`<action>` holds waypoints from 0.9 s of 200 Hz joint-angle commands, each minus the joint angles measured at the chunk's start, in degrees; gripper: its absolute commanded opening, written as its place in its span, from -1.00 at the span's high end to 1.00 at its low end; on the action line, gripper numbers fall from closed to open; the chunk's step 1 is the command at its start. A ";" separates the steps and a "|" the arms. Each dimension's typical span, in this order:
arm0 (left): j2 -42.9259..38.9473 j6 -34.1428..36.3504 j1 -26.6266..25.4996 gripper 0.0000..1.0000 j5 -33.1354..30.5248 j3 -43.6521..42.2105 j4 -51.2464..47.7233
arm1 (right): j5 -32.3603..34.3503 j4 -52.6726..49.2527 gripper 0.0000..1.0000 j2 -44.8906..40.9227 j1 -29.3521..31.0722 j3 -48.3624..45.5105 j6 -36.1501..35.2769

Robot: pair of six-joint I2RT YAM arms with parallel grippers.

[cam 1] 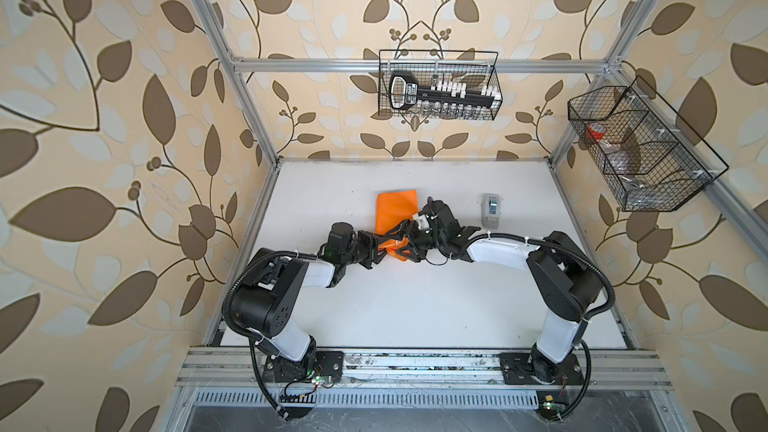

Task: Wrap the gift box in paper

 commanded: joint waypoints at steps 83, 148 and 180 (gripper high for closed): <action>0.52 -0.19 0.47 0.19 -0.84 -0.83 -3.53 | 3.61 -10.24 -0.47 -7.24 -1.54 -0.13 -7.53; -0.12 0.09 0.47 0.19 -1.02 -0.60 -4.58 | 1.34 -13.12 -0.40 -2.88 -0.19 7.97 -14.23; -0.53 0.12 0.47 0.19 -1.09 -0.48 -4.91 | 0.88 -14.37 -0.33 -0.32 0.26 11.30 -14.94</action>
